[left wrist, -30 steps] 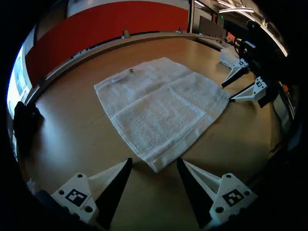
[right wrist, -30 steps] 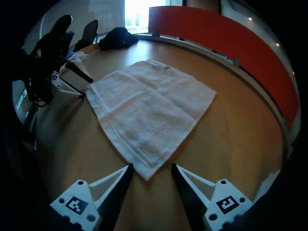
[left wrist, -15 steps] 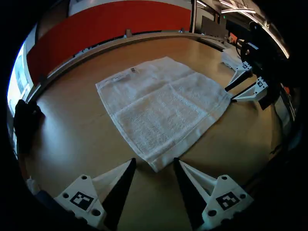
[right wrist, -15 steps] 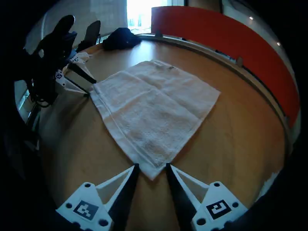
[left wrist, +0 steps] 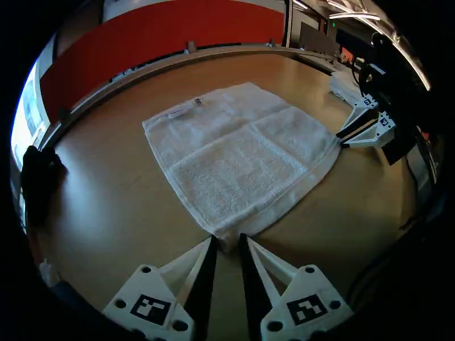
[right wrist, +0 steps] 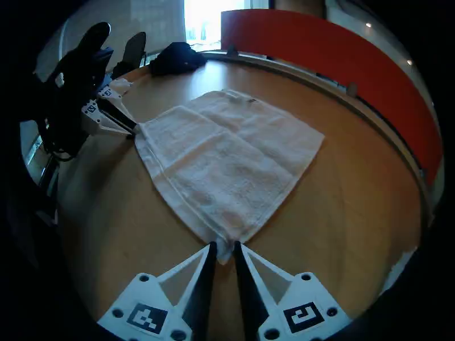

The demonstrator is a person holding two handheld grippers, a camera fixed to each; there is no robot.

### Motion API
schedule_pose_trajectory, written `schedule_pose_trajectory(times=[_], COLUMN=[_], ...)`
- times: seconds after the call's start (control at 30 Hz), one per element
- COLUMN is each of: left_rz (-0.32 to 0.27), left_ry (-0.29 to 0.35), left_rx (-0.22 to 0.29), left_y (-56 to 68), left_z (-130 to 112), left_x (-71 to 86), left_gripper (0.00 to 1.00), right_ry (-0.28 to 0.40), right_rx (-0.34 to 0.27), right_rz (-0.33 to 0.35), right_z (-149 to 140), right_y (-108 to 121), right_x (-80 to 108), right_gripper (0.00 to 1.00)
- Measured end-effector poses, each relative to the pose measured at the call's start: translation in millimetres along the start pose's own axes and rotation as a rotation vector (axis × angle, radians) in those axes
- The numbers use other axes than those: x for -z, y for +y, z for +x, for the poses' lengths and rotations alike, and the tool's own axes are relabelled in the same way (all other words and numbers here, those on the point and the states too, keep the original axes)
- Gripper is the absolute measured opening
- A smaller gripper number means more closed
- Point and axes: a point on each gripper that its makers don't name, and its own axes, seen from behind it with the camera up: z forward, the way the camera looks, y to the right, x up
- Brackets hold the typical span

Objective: Fold towel

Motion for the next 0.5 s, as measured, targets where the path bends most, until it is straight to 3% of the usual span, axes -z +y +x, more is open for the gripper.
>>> schedule_pose_trajectory(times=[0.17, 0.5], left_rz=[-0.005, -0.019], left_ry=[-0.003, -0.001], left_rx=[0.019, 0.058], left_y=[0.4, 2.3], left_z=[0.0, 1.5], left_x=[0.4, 3.9], left_gripper=[0.08, 0.07], right_ry=[0.001, 0.014], right_rx=[-0.005, -0.02], right_rz=[0.007, 0.007], right_z=[1.2, 5.4], right_y=[-2.4, -2.0], right_x=[1.6, 7.9], right_gripper=[0.13, 0.11])
